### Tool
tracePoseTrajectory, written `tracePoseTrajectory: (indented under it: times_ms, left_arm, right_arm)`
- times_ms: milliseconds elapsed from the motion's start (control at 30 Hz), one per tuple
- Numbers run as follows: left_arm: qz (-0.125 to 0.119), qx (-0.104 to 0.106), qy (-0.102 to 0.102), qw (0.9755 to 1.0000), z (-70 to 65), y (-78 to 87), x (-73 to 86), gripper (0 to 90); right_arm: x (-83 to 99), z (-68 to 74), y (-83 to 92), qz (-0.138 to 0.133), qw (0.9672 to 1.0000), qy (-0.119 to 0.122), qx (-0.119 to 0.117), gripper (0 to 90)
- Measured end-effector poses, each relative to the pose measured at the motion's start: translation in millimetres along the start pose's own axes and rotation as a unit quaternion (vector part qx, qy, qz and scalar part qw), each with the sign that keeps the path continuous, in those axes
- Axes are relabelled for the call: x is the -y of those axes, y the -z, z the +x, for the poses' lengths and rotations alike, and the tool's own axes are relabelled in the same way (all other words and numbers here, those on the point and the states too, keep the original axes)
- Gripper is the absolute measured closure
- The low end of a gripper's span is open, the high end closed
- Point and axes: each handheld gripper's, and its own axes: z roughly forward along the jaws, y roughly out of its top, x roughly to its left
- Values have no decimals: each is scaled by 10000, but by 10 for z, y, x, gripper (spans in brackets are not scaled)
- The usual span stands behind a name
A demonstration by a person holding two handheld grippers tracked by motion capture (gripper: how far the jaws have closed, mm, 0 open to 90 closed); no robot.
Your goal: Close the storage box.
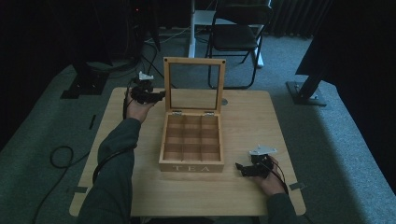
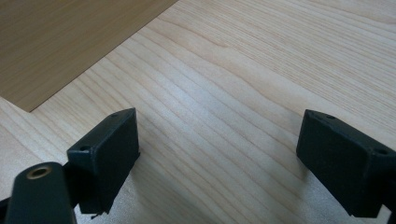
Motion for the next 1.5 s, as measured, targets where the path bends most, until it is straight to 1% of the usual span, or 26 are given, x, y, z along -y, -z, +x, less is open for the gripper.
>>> tracePoseTrajectory:
  times_ms: [67,100,167,200,300,400,433,533,600,733,767,900,1000,1167,1267,1300,1333,1500]
  left_arm:
    - [12,8,-26,10000,-8,-11,-26,380]
    - [13,30,-80,10000,-24,-23,-73,380]
    - [-16,120,-53,9999,-25,-34,-106,424]
    - [19,135,-53,9999,-23,-44,-117,443]
    - [60,142,10,9999,-18,-95,-144,463]
    - [103,196,40,9997,-31,-140,-176,446]
    - [134,179,-6,9997,-47,-156,-200,440]
    - [101,235,-8,9997,-71,-174,-256,434]
    - [62,276,42,9996,-75,-183,-283,432]
    - [-39,380,213,9990,-45,-200,-332,423]
    - [-79,450,255,9986,-36,-203,-348,425]
    - [-53,418,196,9989,-31,-224,-397,430]
    - [-28,460,137,9988,-42,-253,-422,428]
    - [-124,553,160,9983,-77,-264,-439,437]
    - [-148,551,214,9981,-87,-251,-436,433]
    - [-230,638,357,9971,-69,-215,-409,433]
    - [-267,660,409,9966,-64,-204,-398,463]
    - [-357,697,421,9960,-86,-129,-357,481]
  right_arm:
    - [0,0,0,0,10000,-3,0,127]
    - [0,0,0,0,10000,-5,1,127]
    - [0,1,0,-1,10000,-8,0,126]
    - [0,1,0,-2,10000,-7,1,127]
    - [0,2,1,0,10000,-12,8,127]
    - [0,3,1,1,10000,-14,12,126]
    - [0,4,1,2,10000,-16,12,127]
    - [1,3,1,0,10000,-13,15,127]
    - [0,5,0,0,10000,-18,19,126]
    - [0,9,1,2,10000,-35,34,127]
    - [0,9,1,0,10000,-35,38,127]
    - [2,15,3,1,10000,-60,62,127]
    - [3,17,3,0,10000,-68,67,127]
    - [4,23,5,2,9999,-88,89,127]
    - [5,24,6,1,9999,-95,97,127]
    - [5,25,6,2,9999,-98,98,127]
    - [6,26,7,1,9999,-98,103,127]
    - [7,28,7,0,9999,-109,114,127]
